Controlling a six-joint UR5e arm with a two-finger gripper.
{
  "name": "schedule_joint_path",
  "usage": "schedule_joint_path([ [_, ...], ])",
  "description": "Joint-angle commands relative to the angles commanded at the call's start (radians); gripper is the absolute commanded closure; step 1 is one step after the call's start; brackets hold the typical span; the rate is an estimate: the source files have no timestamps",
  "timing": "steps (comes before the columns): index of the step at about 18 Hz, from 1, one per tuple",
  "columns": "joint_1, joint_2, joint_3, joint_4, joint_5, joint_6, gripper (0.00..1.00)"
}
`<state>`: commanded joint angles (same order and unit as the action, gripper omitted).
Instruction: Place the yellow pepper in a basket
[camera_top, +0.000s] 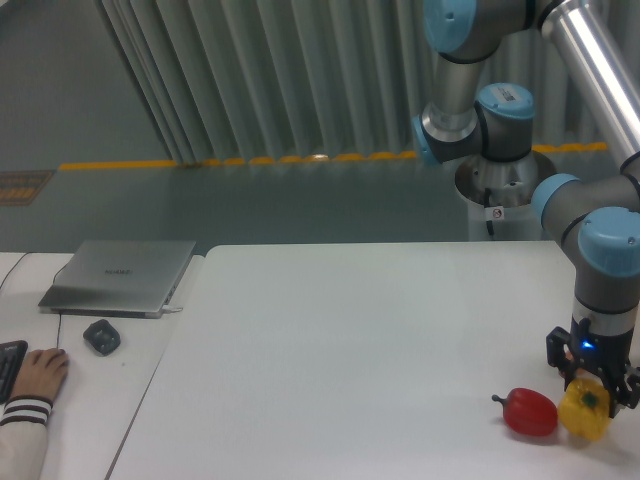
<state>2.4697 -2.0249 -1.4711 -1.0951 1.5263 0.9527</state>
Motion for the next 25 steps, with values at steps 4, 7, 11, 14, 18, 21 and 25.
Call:
schedule_joint_path([
  [4, 0.008, 0.037, 0.008, -0.051, 0.003, -0.003, 0.58],
  [7, 0.058, 0.090, 0.008, -0.089, 0.006, 0.007, 0.58],
  [11, 0.123, 0.136, 0.017, -0.088, 0.047, 0.151, 0.58],
  [14, 0.163, 0.146, 0.015, -0.083, 0.098, 0.254, 0.58],
  [18, 0.225, 0.147, 0.022, -0.081, 0.141, 0.401, 0.58],
  [21, 0.262, 0.147, 0.020, -0.081, 0.259, 0.562, 0.58],
  [25, 0.301, 0.147, 0.012, -0.081, 0.311, 0.656, 0.58],
])
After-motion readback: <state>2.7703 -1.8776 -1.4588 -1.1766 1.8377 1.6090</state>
